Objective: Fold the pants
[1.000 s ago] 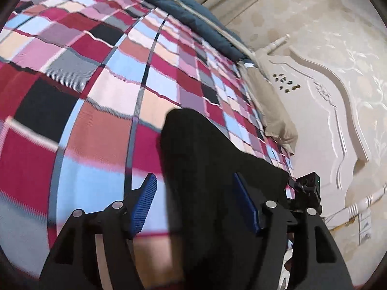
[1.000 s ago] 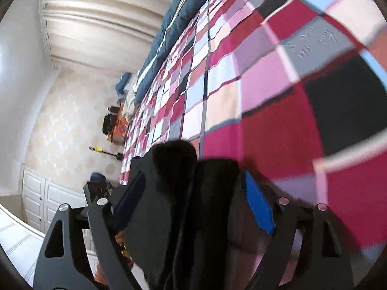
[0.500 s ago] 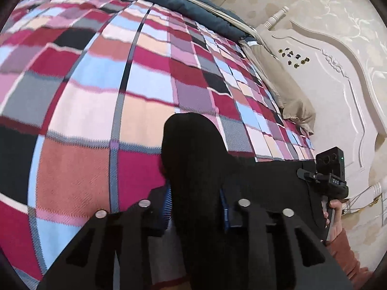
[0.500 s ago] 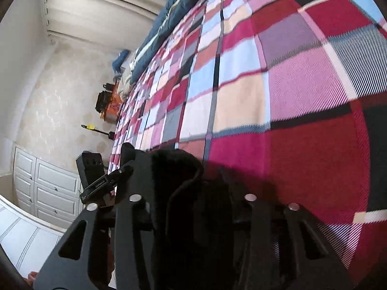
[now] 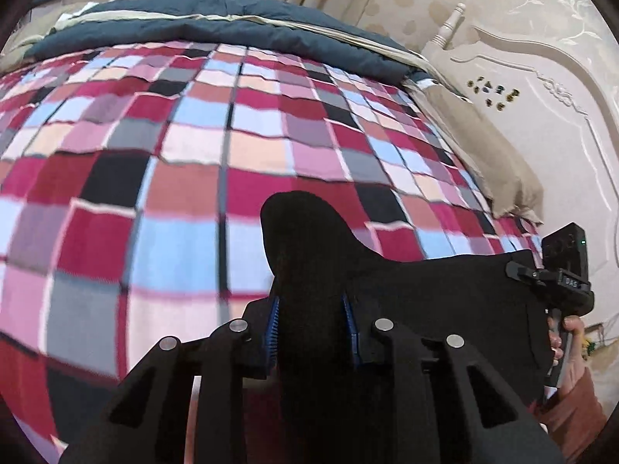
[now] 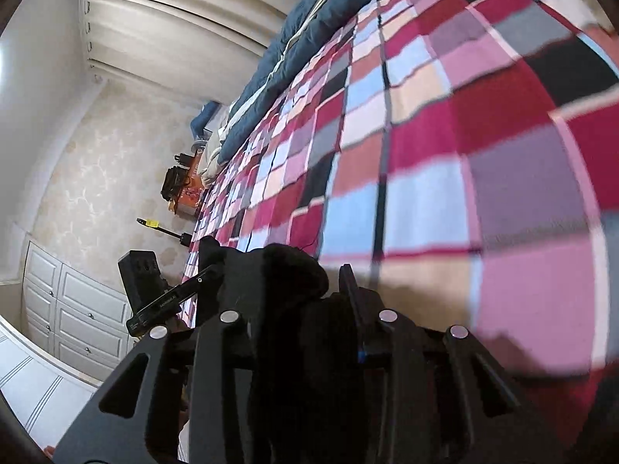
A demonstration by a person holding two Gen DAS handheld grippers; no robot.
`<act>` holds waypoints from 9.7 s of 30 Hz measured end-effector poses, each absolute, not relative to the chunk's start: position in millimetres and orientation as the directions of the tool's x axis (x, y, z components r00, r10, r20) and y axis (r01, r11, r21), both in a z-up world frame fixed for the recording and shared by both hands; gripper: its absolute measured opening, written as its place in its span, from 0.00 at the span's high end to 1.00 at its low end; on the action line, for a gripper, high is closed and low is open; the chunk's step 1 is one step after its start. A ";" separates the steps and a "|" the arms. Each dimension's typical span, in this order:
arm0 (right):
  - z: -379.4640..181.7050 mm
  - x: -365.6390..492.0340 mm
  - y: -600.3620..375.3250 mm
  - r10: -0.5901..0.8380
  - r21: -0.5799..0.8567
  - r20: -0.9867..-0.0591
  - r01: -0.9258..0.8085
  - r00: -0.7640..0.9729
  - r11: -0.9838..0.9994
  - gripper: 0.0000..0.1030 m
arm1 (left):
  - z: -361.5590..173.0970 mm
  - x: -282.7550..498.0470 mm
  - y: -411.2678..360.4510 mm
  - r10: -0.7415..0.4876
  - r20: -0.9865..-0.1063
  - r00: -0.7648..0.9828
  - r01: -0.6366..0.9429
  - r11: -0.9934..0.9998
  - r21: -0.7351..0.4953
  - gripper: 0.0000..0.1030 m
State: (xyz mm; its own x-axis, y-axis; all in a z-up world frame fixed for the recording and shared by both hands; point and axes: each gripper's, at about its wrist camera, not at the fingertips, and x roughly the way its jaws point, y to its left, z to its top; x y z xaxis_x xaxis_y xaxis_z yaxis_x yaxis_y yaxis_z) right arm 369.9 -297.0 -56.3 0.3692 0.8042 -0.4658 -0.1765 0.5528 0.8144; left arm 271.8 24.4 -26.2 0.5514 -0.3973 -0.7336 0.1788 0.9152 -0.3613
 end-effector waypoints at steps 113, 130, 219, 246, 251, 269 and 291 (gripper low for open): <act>-75.1 223.7 -304.2 0.813 0.868 -0.469 0.007 0.344 0.497 0.65 | -53.4 113.0 31.3 -0.614 -0.645 0.455 0.015 0.729 -0.684 0.64; -88.0 221.8 -309.7 0.831 0.886 -0.440 0.011 0.339 0.464 0.65 | -57.6 110.1 32.5 -0.627 -0.634 0.454 0.017 0.717 -0.697 0.62; -39.3 89.0 -246.1 0.162 0.215 -0.777 0.014 0.608 0.977 0.08 | -25.9 -2.6 -25.6 -0.023 -0.763 0.646 -0.124 0.983 -0.134 0.11; -34.6 84.5 -235.8 0.168 0.216 -0.777 0.006 0.606 0.976 0.08 | -22.8 -10.6 -38.5 -0.027 -0.743 0.669 -0.098 0.987 -0.124 0.11; -35.2 84.5 -234.5 0.172 0.220 -0.780 0.005 0.602 0.976 0.08 | -20.0 -11.7 -42.6 -0.027 -0.734 0.678 -0.083 0.990 -0.113 0.11; -43.1 85.5 -230.3 0.193 0.232 -0.795 -0.006 0.576 0.973 0.08 | -24.9 -9.5 -47.1 -0.023 -0.756 0.654 -0.079 0.992 -0.098 0.11; -46.5 84.3 -226.7 0.195 0.233 -0.801 -0.005 0.566 0.972 0.08 | -13.5 -11.2 -56.0 0.016 -0.716 0.698 -0.059 0.998 -0.035 0.11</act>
